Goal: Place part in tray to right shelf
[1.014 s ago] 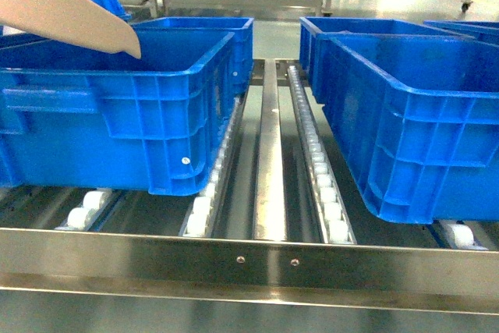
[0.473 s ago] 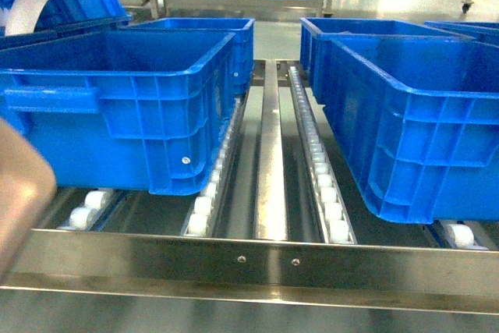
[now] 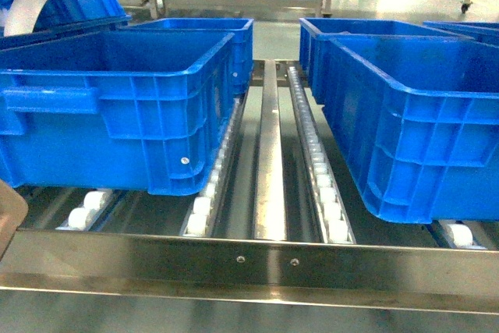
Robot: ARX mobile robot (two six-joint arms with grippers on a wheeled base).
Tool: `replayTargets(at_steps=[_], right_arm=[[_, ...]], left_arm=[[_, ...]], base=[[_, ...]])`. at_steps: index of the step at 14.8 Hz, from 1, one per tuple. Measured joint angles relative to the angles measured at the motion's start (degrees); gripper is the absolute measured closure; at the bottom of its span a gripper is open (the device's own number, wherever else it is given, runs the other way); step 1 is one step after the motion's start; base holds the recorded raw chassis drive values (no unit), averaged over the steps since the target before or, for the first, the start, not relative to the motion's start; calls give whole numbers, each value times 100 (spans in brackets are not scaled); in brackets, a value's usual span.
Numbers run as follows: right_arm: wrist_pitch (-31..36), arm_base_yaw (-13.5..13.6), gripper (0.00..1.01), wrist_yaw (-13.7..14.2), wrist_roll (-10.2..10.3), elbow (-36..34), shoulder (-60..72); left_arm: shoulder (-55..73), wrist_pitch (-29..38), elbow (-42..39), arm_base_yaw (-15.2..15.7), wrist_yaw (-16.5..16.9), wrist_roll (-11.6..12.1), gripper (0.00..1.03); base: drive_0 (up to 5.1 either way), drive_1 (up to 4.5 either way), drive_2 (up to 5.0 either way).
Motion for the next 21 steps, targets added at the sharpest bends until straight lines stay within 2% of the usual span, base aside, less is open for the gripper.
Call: replayTargets(at_steps=[2,3,6,9,10,16,18,19,21], right_arm=[[-184,39,99,-96,0,-63,-190],[-850,39,99,-103,2,-105,-732],[-909,39,99,-94,9,-289,-1145],[-870,39,99,-96,13,-289,-1182],[-870,39,99,-96,13,-289,-1182],[-868,39,99,-96,15,-289,-1182],[-870,39,99,-96,15,-289,-1182],[-861,39,99,-98,13,-289,-1182],[-868,39,99,-96,15,-289,-1182]], left_arm=[[-308,-94,-175,-2,17,13,91],[-474,-162,-249,-2,24,15,91],[-833,-745,-654,-2,-35,24,91],[-1340,-920,-704,4,-26,22,91],[-1384,-796,-804,4,-24,24,91],[-2098,-1495,-800,4,-26,22,91],[-3010,-2656,-796,4,-26,20,91],[-3034,-2396,-785,4,-33,31,91],[-3036,-2535,-793,4,-24,33,91]], base=[[0,0,0],[0,0,0],[0,0,0],[0,0,0],[0,0,0],[0,0,0],[0,0,0],[0,0,0],[0,0,0]])
